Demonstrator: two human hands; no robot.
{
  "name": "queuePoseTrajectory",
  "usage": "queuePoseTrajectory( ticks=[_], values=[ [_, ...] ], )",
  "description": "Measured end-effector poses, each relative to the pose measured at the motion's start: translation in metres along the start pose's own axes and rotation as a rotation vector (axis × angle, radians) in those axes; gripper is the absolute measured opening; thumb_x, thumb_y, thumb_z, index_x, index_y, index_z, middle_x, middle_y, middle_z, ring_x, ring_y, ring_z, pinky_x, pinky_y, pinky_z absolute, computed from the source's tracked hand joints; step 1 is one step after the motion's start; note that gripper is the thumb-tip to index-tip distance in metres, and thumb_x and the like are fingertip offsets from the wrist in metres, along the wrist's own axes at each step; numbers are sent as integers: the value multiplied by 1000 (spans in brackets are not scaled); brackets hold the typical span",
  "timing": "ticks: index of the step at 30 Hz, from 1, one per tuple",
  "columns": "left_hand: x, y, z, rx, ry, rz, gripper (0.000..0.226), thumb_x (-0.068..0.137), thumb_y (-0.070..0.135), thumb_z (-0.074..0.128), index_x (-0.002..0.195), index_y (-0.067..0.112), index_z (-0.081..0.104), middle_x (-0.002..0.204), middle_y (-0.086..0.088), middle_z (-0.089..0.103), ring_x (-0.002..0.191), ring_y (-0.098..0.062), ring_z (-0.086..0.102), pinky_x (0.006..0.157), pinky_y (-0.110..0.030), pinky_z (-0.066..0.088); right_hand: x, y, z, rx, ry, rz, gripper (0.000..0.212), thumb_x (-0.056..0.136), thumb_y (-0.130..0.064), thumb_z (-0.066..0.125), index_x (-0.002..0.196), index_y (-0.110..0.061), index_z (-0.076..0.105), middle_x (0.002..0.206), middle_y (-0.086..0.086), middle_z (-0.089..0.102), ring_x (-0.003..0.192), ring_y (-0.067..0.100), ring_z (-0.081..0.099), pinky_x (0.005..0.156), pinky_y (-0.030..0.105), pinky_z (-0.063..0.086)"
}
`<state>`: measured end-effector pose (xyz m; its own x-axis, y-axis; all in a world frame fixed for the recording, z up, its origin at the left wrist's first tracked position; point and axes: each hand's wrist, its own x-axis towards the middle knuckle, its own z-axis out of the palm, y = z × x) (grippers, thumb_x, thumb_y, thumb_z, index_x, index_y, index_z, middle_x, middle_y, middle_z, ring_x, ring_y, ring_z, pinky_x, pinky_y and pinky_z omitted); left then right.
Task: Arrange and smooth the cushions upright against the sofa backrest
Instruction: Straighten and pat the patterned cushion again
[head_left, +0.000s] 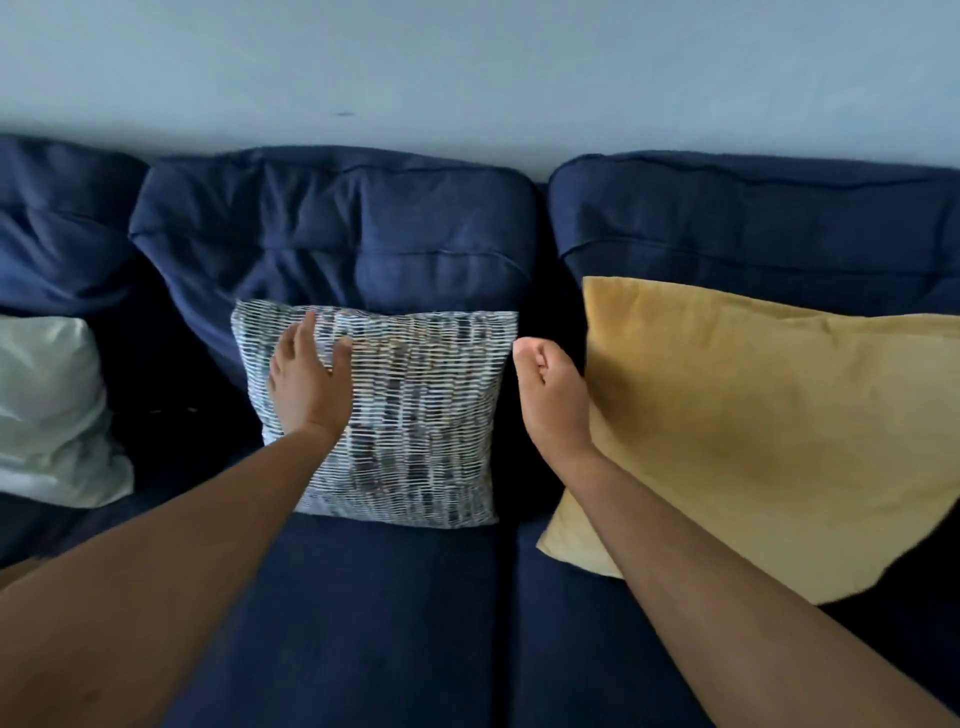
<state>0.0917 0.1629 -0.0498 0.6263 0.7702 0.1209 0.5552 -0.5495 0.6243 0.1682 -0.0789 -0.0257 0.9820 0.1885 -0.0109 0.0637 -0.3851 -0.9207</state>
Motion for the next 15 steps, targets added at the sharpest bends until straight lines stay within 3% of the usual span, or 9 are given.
queuePoseTrajectory(
  ticks=[3, 6, 8, 10, 11, 13, 15],
  values=[
    [29, -35, -12, -22, 42, -144, 69, 98, 55, 51, 156, 26, 29, 164, -9, 25, 150, -32, 21, 118, -54, 17, 13, 8, 35, 91, 0, 214, 42, 97, -41, 54, 127, -12, 60, 114, 0, 67, 107, 17, 61, 85, 24, 39],
    [57, -67, -21, -84, 70, -318, 82, 91, 67, 53, 156, 26, 26, 163, -11, 27, 148, -34, 26, 118, -55, 19, 22, 18, 59, 168, 55, 341, 52, 93, -47, 60, 131, -11, 56, 109, -4, 64, 104, 19, 61, 84, 28, 42],
    [75, -87, -24, -235, 10, -388, 87, 86, 71, 56, 153, 22, 30, 155, -14, 41, 140, -37, 40, 116, -56, 28, 26, 22, 73, 206, 95, 384, 55, 90, -47, 64, 131, -11, 56, 115, 1, 67, 107, 22, 63, 90, 35, 49],
    [86, -99, -24, -477, -75, -419, 75, 89, 61, 61, 147, 18, 40, 140, -12, 59, 126, -32, 56, 110, -52, 41, 28, 24, 84, 199, 140, 403, 56, 89, -43, 66, 131, -8, 55, 122, 9, 66, 111, 28, 63, 97, 43, 50],
    [88, -100, -23, -559, -110, -433, 60, 92, 53, 62, 139, 17, 52, 129, -9, 66, 118, -28, 62, 106, -48, 47, 29, 24, 87, 187, 169, 405, 56, 90, -41, 66, 131, -5, 55, 125, 13, 65, 114, 30, 62, 99, 46, 49],
    [98, -97, -22, -623, -108, -424, 29, 97, 42, 61, 100, 15, 71, 100, -5, 73, 98, -23, 67, 91, -38, 54, 31, 22, 92, 151, 236, 394, 57, 92, -38, 65, 133, 0, 53, 131, 18, 62, 119, 34, 59, 101, 47, 47],
    [109, -88, -25, -597, -23, -372, 30, 97, 43, 57, 79, 19, 64, 81, 2, 67, 81, -18, 62, 74, -32, 48, 34, 17, 94, 98, 292, 355, 57, 93, -40, 62, 133, 1, 52, 132, 19, 61, 120, 35, 58, 102, 47, 46]
  ],
)
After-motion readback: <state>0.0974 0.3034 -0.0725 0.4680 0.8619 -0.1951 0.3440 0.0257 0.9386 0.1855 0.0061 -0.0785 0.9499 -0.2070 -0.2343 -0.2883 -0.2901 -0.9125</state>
